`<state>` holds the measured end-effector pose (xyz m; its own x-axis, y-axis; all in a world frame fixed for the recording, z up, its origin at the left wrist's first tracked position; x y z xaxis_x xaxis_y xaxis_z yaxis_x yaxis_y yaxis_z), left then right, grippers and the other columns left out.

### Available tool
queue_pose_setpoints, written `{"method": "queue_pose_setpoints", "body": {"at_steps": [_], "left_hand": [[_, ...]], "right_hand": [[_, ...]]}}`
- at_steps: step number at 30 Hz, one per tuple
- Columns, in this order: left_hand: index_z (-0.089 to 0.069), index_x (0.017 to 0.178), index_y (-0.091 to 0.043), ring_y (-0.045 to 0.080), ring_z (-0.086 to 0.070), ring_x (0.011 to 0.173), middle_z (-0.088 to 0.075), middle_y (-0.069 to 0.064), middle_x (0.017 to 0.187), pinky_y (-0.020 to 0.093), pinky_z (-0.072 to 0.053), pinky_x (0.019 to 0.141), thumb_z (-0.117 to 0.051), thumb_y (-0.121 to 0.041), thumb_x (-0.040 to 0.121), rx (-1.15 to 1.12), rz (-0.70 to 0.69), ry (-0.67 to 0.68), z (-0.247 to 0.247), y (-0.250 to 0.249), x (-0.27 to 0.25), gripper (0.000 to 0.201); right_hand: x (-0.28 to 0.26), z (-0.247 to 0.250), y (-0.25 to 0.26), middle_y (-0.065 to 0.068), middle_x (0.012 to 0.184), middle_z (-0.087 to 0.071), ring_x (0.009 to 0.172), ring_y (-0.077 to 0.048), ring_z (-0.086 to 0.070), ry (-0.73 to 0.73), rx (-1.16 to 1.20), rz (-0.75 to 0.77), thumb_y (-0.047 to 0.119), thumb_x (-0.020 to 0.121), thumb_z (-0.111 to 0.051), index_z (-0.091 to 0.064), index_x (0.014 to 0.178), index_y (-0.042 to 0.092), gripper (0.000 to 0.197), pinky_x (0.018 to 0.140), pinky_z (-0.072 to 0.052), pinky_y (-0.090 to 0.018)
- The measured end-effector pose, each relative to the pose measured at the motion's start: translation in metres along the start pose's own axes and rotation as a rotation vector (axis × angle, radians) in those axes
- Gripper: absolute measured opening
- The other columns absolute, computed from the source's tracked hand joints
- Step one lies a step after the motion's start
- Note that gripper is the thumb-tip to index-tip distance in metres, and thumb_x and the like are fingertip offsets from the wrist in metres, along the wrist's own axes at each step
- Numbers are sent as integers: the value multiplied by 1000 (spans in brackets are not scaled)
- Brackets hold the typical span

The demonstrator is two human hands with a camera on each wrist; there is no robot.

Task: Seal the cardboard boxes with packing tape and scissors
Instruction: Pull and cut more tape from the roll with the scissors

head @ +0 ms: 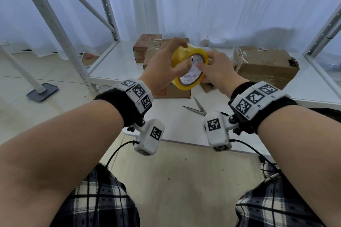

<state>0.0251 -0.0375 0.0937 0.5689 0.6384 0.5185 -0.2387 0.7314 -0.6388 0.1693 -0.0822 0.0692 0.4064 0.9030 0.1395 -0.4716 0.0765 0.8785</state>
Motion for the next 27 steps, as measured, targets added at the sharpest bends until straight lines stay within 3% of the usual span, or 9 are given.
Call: {"method": "queue_pose_setpoints", "body": {"at_steps": [4, 7, 10, 12, 14, 16, 21, 23, 27], "left_hand": [[-49, 98, -26, -12, -44, 91, -45, -4, 112, 6, -38, 75, -66, -21, 84, 4, -43, -17, 1, -5, 3, 23], [-45, 88, -26, -6, -44, 84, -45, -1, 108, 9, -40, 69, -65, -19, 83, -4, -49, -15, 0, -5, 3, 22], [-39, 75, -29, 10, -44, 89, -42, 2, 105, 20, -44, 77, -64, -20, 83, -1, -53, -44, -1, -8, 1, 28], [-44, 84, -26, 8, -43, 93, -39, 0, 110, 14, -42, 81, -65, -19, 84, 9, -40, -51, -1, -7, 1, 21], [-52, 97, -21, -8, -40, 100, -36, -2, 116, 1, -35, 84, -65, -17, 85, 10, -38, -48, -1, -6, 1, 19], [-53, 97, -22, -19, -34, 103, -37, -1, 117, -2, -31, 87, -66, -16, 84, -3, -49, -61, 0, -6, 3, 20], [-44, 81, -33, -7, -41, 96, -41, 0, 109, 14, -41, 83, -65, -15, 82, -38, -36, -46, -1, -6, 4, 28], [-39, 73, -30, -9, -39, 89, -39, -3, 101, 8, -36, 79, -65, -13, 83, -17, -32, -56, -3, -5, 3, 32], [-48, 95, -27, -15, -36, 98, -37, 0, 116, -3, -32, 78, -65, -15, 85, 18, -12, -49, -4, -4, 2, 22]], "right_hand": [[1, -3, -5, -15, 102, -67, 90, -28, -68, 31, 14, -46, 15, 94, -59, -58, 98, 16, 5, 73, -60, -45], [2, -4, -7, -16, 103, -67, 90, -28, -68, 42, 17, -50, 15, 94, -59, -59, 99, 16, 6, 73, -60, -45], [3, -4, -7, -16, 102, -68, 89, -29, -69, 48, 24, -50, 15, 94, -59, -60, 101, 15, 7, 72, -60, -46], [3, -5, -8, -16, 103, -68, 89, -28, -69, 54, 36, -57, 14, 94, -59, -60, 101, 16, 8, 72, -60, -46], [3, -5, -9, -15, 103, -67, 90, -28, -69, 60, 42, -71, 14, 94, -59, -59, 99, 18, 6, 73, -60, -45], [2, -7, -10, -15, 104, -67, 91, -28, -68, 66, 57, -84, 14, 94, -59, -56, 95, 21, 7, 74, -60, -45], [2, -10, -10, -16, 104, -67, 89, -29, -69, 85, 46, -84, 14, 95, -57, -58, 97, 19, 6, 73, -60, -46], [2, -9, -10, -16, 104, -67, 90, -30, -68, 83, 46, -87, 13, 95, -57, -58, 99, 17, 6, 74, -60, -47], [2, -8, -12, -15, 105, -66, 90, -30, -68, 83, 41, -102, 13, 95, -57, -58, 99, 18, 7, 73, -60, -45]]}}
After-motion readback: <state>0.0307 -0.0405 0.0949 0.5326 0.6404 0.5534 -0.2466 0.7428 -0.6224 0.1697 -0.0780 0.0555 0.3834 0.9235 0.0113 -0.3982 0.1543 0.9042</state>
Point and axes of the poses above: each hand's wrist, its own x-axis towards the middle knuckle, its own z-axis out of the back of the hand, y = z × x, the point moved 7 cm from there along x, towards the middle knuckle
